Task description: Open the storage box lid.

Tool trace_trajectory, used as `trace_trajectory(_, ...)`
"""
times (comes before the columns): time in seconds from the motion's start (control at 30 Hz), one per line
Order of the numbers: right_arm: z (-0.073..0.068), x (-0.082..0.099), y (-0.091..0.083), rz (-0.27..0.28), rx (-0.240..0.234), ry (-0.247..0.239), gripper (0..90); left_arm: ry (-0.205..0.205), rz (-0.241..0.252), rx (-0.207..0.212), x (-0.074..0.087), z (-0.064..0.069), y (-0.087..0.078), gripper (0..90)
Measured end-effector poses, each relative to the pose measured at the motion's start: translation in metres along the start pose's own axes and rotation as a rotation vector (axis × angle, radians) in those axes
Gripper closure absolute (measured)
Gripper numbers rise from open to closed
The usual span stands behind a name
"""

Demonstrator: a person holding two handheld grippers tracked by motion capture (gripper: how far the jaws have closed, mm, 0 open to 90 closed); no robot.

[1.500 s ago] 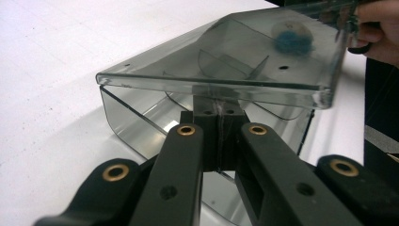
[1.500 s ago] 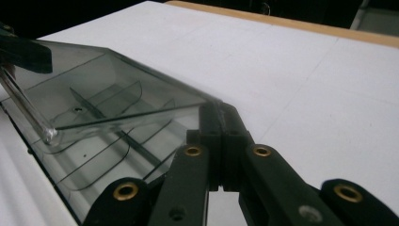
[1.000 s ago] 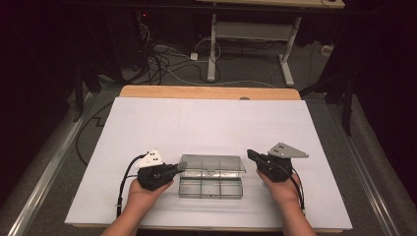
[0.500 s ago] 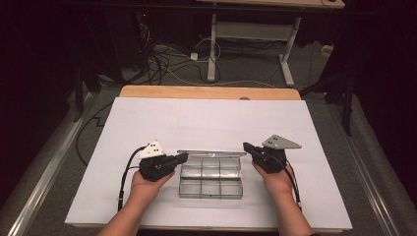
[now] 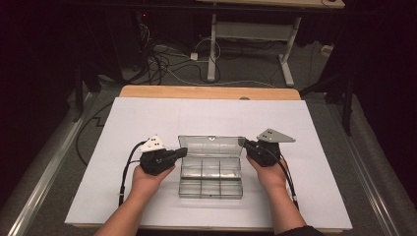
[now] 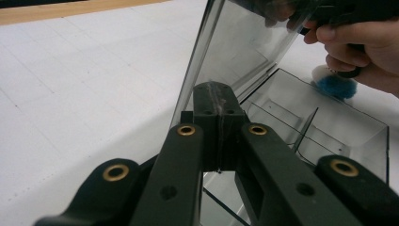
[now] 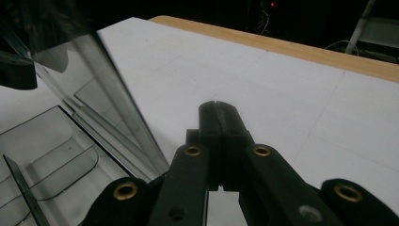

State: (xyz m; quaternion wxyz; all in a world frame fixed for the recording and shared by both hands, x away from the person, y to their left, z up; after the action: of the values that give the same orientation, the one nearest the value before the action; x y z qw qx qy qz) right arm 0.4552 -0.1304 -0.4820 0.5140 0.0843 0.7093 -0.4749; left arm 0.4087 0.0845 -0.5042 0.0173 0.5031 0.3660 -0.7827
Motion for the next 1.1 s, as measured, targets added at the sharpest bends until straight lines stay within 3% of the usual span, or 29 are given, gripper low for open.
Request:
trace_trajectory(0.5, 0.005, -0.008, 0.001, 0.015, -0.015, 0.020, 90.0, 0.000, -0.005, -0.017, 0.002, -0.005, -0.003, 87.9)
trace_trajectory(0.7, 0.007, -0.008, 0.004, 0.017, -0.016, 0.033, 90.0, -0.032, 0.005, -0.092, 0.003, -0.023, -0.012, 87.9)
trace_trajectory(0.87, 0.009, -0.007, 0.007, 0.014, -0.015, 0.040, 90.0, -0.074, -0.004, -0.124, -0.003, -0.041, -0.009, 88.0)
trace_trajectory(0.97, 0.009, -0.007, 0.008, 0.010, -0.015, 0.037, 90.0, -0.099, 0.002, -0.126, -0.008, -0.048, -0.005, 87.9)
trace_trajectory(1.1, 0.009, -0.006, 0.008, 0.005, -0.015, 0.039, 90.0, -0.079, -0.012, -0.118, -0.014, -0.048, 0.002, 87.9)
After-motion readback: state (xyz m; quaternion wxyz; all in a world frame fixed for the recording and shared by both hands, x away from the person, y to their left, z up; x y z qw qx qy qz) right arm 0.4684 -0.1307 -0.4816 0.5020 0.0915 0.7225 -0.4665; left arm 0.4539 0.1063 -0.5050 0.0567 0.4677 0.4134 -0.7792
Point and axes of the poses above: each handheld gripper's, and its own axes: y roughly forward along the jaws, x roughly out of its underside, z roughly to its right, the point moved 10 cm from there along y, roughly forward along the jaws, and after that the axes turned 11 degrees about -z, right-handed, at the moved point
